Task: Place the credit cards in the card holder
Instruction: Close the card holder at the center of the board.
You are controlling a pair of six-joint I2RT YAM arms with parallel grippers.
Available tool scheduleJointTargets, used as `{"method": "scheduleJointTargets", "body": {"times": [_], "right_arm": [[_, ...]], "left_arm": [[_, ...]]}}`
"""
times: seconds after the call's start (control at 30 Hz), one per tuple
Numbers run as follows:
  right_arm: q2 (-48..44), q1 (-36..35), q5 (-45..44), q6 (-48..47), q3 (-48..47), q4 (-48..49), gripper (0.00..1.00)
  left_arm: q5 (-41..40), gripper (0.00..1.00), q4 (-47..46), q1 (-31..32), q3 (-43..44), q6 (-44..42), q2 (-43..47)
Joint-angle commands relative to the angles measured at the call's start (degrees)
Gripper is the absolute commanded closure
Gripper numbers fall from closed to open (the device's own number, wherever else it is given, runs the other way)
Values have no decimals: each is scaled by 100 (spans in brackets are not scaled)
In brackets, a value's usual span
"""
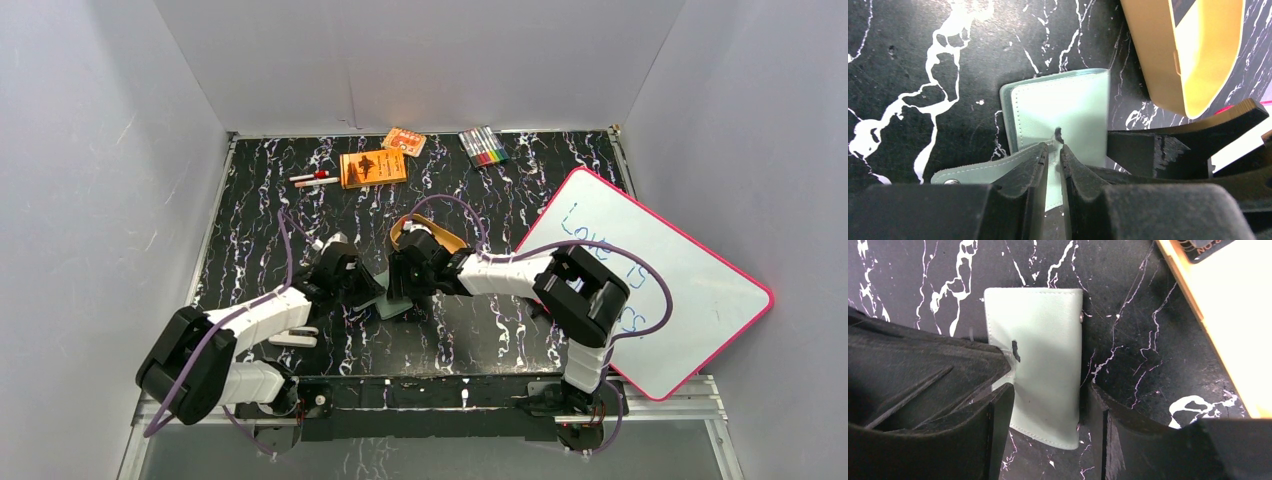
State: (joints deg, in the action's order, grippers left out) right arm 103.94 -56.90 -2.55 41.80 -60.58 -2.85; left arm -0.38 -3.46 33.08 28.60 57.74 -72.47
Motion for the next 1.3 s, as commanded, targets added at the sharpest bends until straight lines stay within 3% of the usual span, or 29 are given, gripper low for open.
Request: {"method": "scheduleJointTargets", "body": {"times": [0.0,0.33,0.57,1.0,1.27], "right_arm": [[-182,-40,180,-50,103,-289,35],[-538,82,917,304,367,214,30],[-942,469,1613,701,1234,1454,29],[-399,690,1906,942,1114,2008,33],[-109,690,2003,1061,1012,2312,42]], "left_arm": [[-10,87,-57,-114,-224,39,-83],[-96,89,-40,-194,-505,65,-49],[-128,90,-135,-236,-724,94,-98],[-107,91,-233,-291,-951,116,-175],[-12,91,-373,-328,-1026,115,-260]]}}
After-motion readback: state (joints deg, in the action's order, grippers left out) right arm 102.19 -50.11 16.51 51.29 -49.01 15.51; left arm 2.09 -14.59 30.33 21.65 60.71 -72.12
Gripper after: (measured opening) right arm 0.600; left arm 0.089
